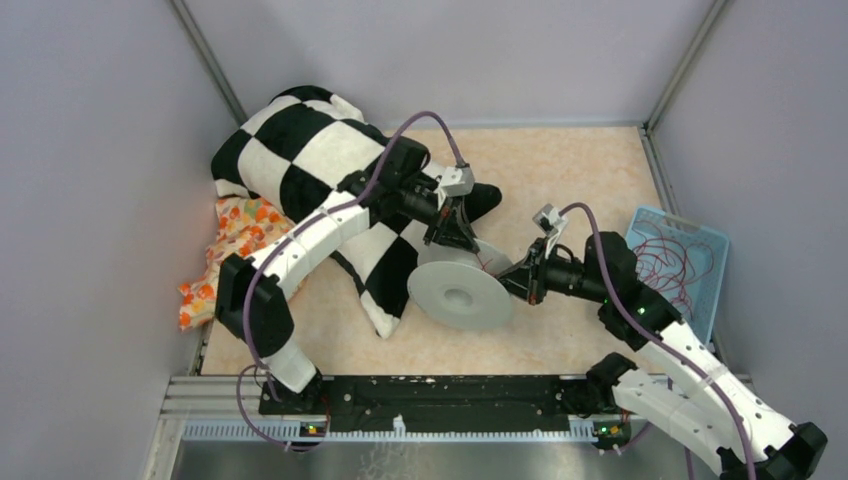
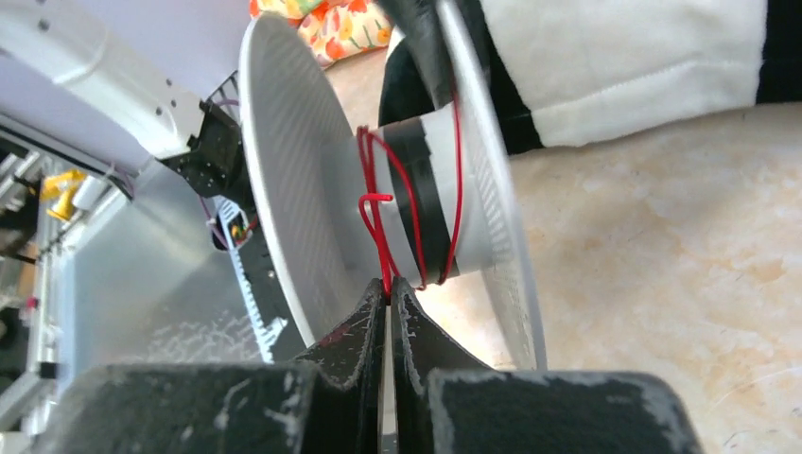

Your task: Wrap the cables

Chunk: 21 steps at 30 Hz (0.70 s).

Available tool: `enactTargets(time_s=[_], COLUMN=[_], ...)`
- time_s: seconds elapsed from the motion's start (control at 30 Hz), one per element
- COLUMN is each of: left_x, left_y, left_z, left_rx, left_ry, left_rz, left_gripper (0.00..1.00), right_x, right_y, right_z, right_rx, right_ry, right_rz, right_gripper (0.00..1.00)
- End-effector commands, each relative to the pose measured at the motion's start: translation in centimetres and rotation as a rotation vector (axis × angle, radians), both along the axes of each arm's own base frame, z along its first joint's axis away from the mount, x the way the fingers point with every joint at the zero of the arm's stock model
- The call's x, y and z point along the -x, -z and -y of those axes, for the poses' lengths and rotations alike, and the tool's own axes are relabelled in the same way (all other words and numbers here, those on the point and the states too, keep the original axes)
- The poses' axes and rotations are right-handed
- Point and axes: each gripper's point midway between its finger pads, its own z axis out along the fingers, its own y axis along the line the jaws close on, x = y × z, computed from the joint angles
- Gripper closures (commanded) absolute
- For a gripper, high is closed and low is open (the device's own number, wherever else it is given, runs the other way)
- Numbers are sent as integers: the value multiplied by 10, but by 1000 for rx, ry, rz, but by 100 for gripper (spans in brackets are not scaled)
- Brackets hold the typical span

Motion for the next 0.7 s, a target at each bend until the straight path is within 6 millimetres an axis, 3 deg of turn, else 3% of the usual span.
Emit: enactTargets(time_s=[0.0, 0.13, 0.33, 0.67], left_x=[2, 0, -7, -31], left_y=[-24, -30, -27, 16], left_z=[-8, -3, 1, 17], left_rx=[102, 105, 21, -123], left_ry=[134, 143, 166, 126], left_rz=[-99, -200, -487, -768], left_gripper=[100, 100, 100, 100], right_x=[28, 32, 28, 11], right_y=[3, -12, -13, -3], right_z=[4, -5, -8, -3], right_rx=[21, -113, -197, -246], right_ry=[-155, -189, -160, -13], right_rz=[126, 213, 247, 199], right_gripper=[100, 100, 100, 100])
